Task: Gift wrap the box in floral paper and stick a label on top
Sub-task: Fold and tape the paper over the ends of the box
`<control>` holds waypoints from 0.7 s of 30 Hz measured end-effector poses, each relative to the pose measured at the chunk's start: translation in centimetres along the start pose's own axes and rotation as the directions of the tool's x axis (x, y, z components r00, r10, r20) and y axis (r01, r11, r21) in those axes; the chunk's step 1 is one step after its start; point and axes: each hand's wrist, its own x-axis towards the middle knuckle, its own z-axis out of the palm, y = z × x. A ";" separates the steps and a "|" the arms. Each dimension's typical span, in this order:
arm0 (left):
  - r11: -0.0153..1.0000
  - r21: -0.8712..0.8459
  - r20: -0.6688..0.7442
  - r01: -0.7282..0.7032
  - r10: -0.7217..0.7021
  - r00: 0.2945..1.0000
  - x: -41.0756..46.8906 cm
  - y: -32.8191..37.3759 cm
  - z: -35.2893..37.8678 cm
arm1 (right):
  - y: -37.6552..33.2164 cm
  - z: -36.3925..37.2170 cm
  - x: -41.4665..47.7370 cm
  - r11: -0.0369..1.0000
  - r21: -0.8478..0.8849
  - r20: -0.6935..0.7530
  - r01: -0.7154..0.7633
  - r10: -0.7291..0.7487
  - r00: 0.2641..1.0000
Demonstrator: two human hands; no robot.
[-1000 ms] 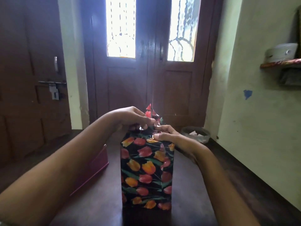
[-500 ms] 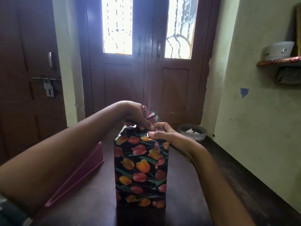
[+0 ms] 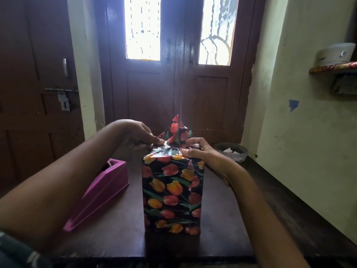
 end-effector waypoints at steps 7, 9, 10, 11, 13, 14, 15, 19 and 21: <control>0.922 -0.359 -0.127 -0.147 0.108 0.986 -1.5 0.2 2.4 | -0.4 -0.1 -0.1 1.000 -0.013 -0.023 -0.011 0.010 1.000; 0.942 -0.312 -0.213 -0.124 0.058 0.975 -1.1 0.4 3.4 | -0.5 -0.3 -0.3 0.998 -0.035 -0.031 -0.047 0.046 0.998; 0.936 -0.329 -0.225 -0.122 0.048 0.973 -0.8 0.3 3.7 | -0.6 -0.4 -0.3 0.997 -0.039 -0.038 -0.067 0.066 0.997; 0.928 -0.352 -0.226 -0.122 0.042 0.973 -0.6 0.3 3.9 | -0.7 -0.4 -0.4 0.996 -0.030 -0.041 -0.087 0.085 0.995; 0.915 -0.385 -0.215 -0.122 0.040 0.976 -0.3 0.2 3.9 | -1.1 -0.4 -0.4 0.993 0.033 -0.064 -0.114 0.116 0.991; 0.914 -0.389 -0.211 -0.119 0.037 0.977 -0.2 0.1 3.8 | -1.3 -0.4 -0.1 0.987 0.086 -0.095 -0.136 0.144 0.985; 0.913 -0.390 -0.212 -0.118 0.036 0.977 -0.1 0.2 3.8 | -1.6 -0.4 0.4 0.980 0.114 -0.134 -0.164 0.179 0.975; 0.920 -0.374 -0.212 -0.119 0.040 0.976 -0.1 0.3 3.7 | -2.7 0.4 1.8 0.962 0.040 -0.239 -0.270 0.272 0.932; 0.923 -0.367 -0.217 -0.116 0.037 0.975 0.0 0.2 3.7 | -3.0 0.6 2.4 0.958 0.071 -0.261 -0.279 0.288 0.921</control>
